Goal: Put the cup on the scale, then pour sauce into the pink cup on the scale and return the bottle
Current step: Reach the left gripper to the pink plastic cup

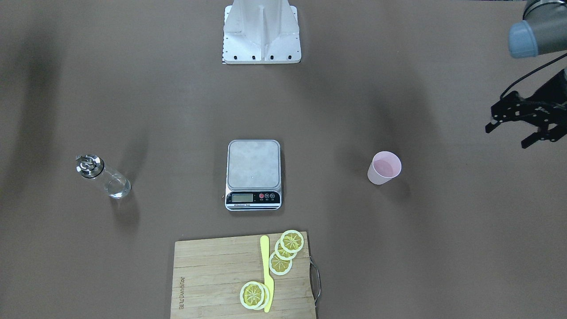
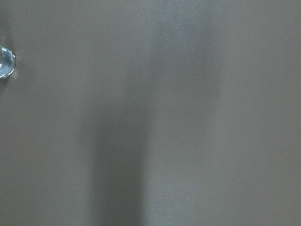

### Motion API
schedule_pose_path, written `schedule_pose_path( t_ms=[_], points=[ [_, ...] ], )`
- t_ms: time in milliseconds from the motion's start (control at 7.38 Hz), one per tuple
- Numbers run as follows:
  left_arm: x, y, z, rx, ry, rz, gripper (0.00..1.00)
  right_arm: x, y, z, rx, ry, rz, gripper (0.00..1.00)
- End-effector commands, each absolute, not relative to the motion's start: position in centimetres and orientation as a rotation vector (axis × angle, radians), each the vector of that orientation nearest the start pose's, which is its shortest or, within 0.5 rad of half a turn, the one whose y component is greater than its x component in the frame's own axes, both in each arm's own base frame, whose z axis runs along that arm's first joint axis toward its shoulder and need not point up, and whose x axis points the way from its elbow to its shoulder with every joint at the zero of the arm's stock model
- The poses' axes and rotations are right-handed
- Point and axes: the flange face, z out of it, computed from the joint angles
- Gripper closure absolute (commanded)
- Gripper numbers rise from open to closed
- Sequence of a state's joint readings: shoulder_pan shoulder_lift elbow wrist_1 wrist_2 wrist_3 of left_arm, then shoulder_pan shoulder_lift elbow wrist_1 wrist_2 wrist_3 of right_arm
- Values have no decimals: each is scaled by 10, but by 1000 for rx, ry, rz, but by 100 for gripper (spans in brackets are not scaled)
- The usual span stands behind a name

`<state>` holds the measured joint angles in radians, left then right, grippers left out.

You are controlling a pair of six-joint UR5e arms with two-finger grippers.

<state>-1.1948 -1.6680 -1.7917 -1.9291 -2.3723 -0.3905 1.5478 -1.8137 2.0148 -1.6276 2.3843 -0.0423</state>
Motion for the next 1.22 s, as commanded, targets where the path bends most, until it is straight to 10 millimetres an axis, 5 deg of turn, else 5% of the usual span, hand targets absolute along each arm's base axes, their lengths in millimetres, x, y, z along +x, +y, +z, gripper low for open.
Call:
schedule_pose_path(
  t_ms=[0,271,407,949,1084],
  points=[
    [229,-509,430,218,953,106,2,52,-391,551,140,-811,-115,0],
    [312,-499,395,182,946,-8,6,52,-390,553,137,-811,-115,0],
    [333,-498,388,187,933,-30,7,52,-389,553,136,-811,-115,0],
    [348,-514,402,170,910,-31,30,52,-388,553,136,-811,-115,0],
    [350,-514,401,171,909,-28,47,52,-388,553,136,-811,-115,0]
  ],
)
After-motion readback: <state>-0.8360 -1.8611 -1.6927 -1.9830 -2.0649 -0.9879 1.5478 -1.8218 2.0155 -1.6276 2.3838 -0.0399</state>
